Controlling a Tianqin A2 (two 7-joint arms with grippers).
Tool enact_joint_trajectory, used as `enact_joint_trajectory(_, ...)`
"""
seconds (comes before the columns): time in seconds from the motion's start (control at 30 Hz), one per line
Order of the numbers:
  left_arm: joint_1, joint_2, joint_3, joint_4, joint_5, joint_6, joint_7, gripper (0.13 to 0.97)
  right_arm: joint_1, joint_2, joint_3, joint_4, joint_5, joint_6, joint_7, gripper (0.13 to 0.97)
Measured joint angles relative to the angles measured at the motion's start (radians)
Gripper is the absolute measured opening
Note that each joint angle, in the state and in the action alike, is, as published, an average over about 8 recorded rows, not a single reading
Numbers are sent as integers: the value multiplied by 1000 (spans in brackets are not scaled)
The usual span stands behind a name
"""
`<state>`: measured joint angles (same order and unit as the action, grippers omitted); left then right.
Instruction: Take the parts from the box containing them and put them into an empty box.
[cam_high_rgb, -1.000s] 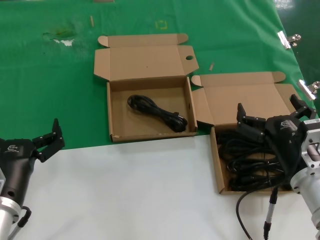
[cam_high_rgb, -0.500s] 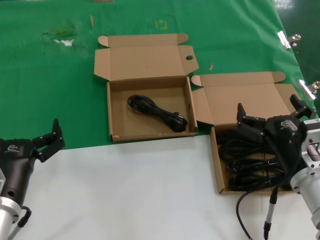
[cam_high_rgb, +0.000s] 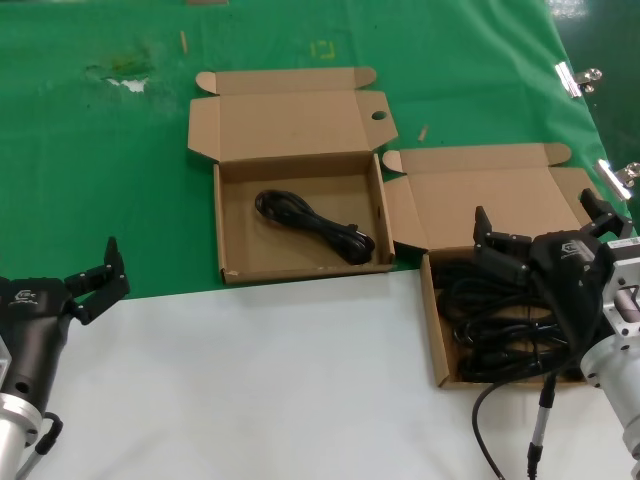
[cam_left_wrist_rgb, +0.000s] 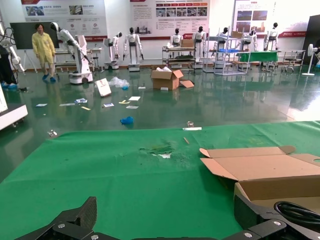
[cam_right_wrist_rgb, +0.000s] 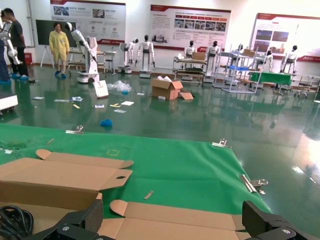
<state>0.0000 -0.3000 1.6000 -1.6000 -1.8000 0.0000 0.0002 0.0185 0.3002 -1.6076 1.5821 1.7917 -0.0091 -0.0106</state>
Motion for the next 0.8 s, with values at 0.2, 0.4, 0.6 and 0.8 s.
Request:
enact_joint_trajectory(0.2,0,0,0,0,0,0,0,966,0,0,0,0,0,0,0,966)
enact_joint_trajectory(0.4,0,0,0,0,0,0,0,966,0,0,0,0,0,0,0,966)
enact_joint_trajectory(0.6,0,0,0,0,0,0,0,966,0,0,0,0,0,0,0,966)
enact_joint_trajectory(0.8,0,0,0,0,0,0,-1,966,0,0,0,0,0,0,0,966)
